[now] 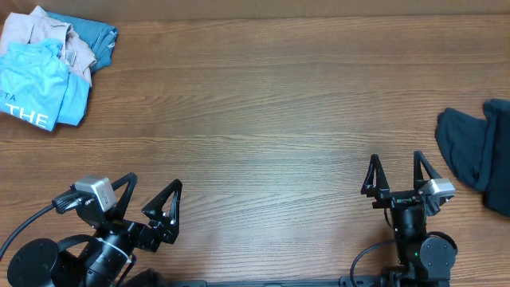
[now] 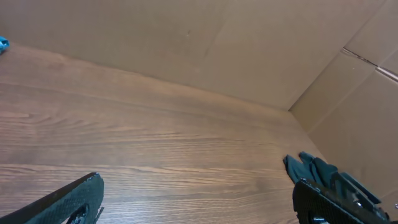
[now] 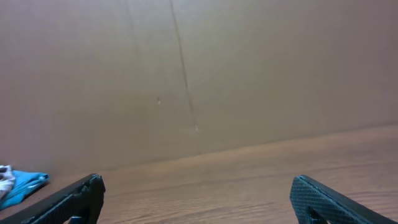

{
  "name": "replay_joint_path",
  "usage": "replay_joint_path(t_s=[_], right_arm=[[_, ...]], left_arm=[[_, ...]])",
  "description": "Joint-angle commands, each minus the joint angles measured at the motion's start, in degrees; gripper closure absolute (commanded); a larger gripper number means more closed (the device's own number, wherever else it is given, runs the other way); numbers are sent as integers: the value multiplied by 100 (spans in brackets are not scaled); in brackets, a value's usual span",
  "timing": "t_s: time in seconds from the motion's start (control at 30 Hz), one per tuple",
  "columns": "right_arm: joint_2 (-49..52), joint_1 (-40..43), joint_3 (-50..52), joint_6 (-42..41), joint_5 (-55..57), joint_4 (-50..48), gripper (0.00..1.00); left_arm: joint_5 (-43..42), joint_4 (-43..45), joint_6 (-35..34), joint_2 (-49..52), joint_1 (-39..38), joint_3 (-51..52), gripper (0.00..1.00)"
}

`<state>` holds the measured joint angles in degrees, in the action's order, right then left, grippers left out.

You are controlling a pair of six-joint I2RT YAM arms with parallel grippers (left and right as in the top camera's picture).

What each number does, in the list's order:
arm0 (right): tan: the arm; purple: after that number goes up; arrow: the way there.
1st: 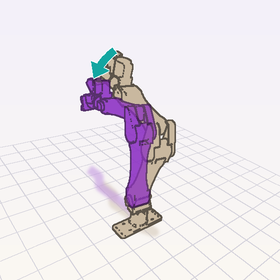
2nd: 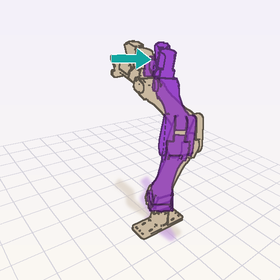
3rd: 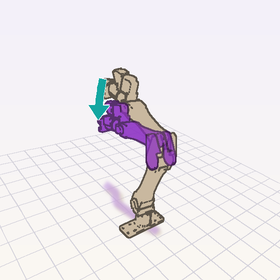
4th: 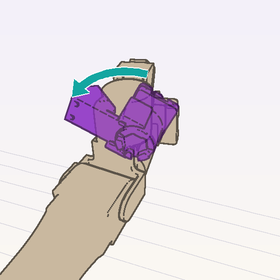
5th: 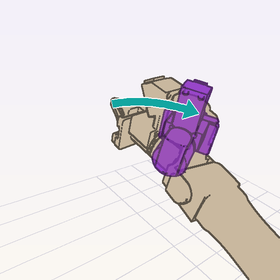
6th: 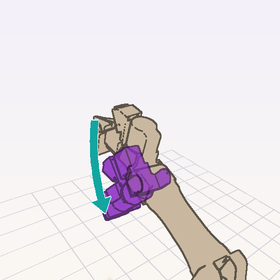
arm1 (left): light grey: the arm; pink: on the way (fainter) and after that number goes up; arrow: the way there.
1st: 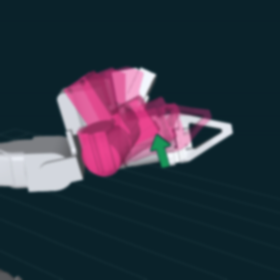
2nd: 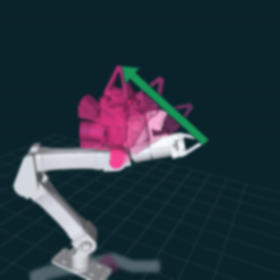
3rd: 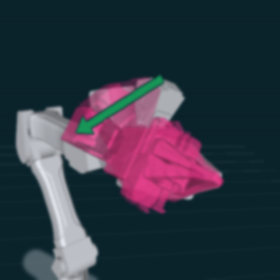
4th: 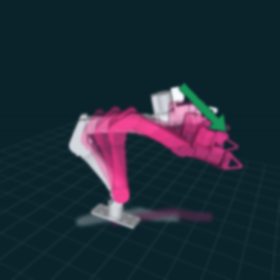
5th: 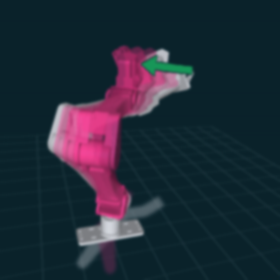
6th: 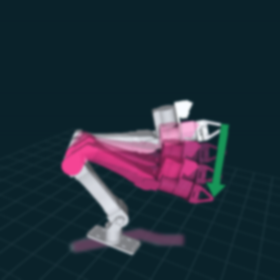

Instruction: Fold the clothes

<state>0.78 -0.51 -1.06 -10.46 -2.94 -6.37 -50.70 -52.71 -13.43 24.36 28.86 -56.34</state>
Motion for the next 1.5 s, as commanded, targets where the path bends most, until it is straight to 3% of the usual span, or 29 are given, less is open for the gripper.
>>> replay_joint_path(t_s=[0.0, 0.13, 0.87, 1.17, 1.27, 1.37, 1.47], right_arm=[[-61, -7, 61, 31, 188, 52, 0], [-61, -7, 61, 26, 186, 1078, 0], [-61, -7, 61, 24, 142, 1106, 0], [-61, -7, 61, 24, 142, 1106, 0], [-61, -7, 61, 24, 142, 1106, 0], [-61, -7, 61, 24, 142, 1106, 0], [-61, -7, 61, 24, 142, 1106, 0]], left_arm=[[26, 4, -50, -76, 4, 33, 0], [26, 4, -50, -76, 4, 33, 0], [26, 4, -50, -76, 4, 33, 0], [1213, -938, 348, -87, -111, 236, 0], [1576, -374, 619, -354, -699, 789, 0], [1888, 957, 616, -848, -1493, 1762, 0], [1989, 2065, 614, -1222, -1792, 2791, 0]])
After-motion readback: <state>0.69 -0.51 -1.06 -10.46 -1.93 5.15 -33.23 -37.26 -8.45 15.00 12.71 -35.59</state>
